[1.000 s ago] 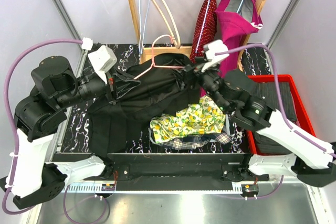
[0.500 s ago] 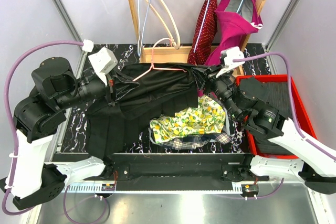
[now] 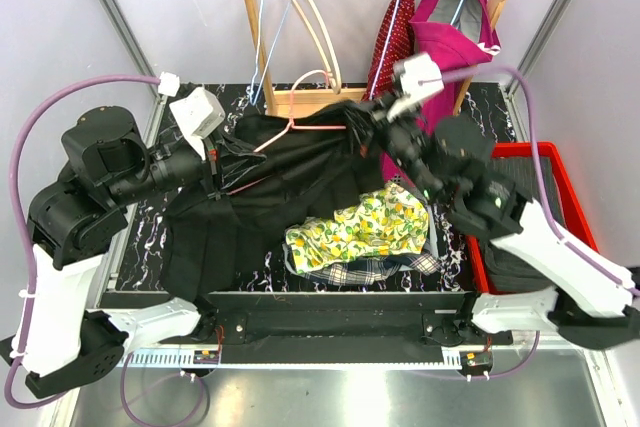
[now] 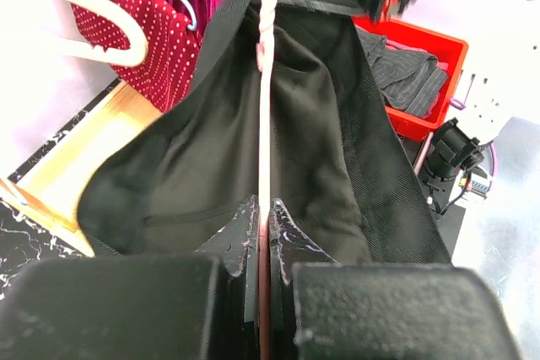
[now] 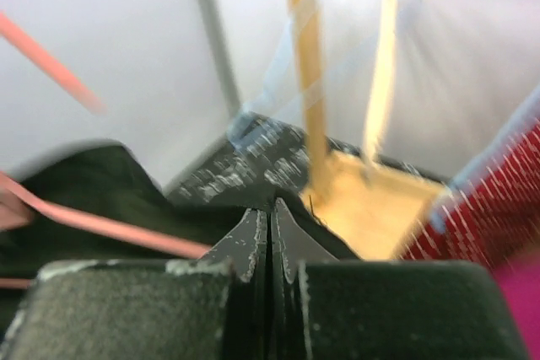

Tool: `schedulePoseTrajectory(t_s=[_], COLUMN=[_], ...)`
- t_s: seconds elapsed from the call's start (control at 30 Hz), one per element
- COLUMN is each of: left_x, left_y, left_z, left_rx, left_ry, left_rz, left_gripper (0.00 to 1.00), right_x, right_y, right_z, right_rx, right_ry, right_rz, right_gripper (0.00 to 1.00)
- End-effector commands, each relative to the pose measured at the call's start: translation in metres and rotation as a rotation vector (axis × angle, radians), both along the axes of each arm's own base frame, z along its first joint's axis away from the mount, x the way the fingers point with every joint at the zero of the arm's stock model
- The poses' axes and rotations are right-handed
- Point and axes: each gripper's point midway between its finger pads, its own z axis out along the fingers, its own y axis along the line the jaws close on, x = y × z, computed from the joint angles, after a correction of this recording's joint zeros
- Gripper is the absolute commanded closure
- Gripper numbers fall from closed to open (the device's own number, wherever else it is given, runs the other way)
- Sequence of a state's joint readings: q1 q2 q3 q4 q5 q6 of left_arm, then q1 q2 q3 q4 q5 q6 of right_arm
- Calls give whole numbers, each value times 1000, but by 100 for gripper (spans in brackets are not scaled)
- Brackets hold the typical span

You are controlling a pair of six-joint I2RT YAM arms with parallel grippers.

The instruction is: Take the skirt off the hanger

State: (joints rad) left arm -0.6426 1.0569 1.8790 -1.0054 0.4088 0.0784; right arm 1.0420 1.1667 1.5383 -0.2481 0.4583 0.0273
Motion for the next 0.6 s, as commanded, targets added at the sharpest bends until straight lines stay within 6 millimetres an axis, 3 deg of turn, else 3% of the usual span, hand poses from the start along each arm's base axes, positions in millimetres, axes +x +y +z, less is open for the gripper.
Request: schedulePoseTrajectory(t_s=[0.0, 0.03, 0.07, 0.13, 0.27, 0.4, 0.57], left_x=[9, 11, 11, 18, 24, 23, 23], left_y=[-16, -20, -23, -36, -49, -55, -50], left_z=[22, 23, 24, 22, 30, 34, 33], left_rx=[-61, -64, -67, -57, -53, -51, -43], left_ry=[-62, -55, -54, -42, -64, -87, -105], left_rz=[-38, -48, -58, -80, -101, -118, -98], left_gripper=[98, 98, 98, 98, 97, 93, 94], right_x=[-24, -31, -35, -43, -60, -59, -48], right_y=[46, 53, 78, 103, 134, 129, 92], right_z=[64, 77, 65, 57, 34, 28, 33], right_rx=[88, 124, 103, 89, 27, 15, 10], right_ry=[-72, -54, -22, 1, 28, 36, 6], right_rz=[255, 306, 358, 417, 460, 436, 307], right_gripper=[100, 100, 100, 100, 100, 100, 100])
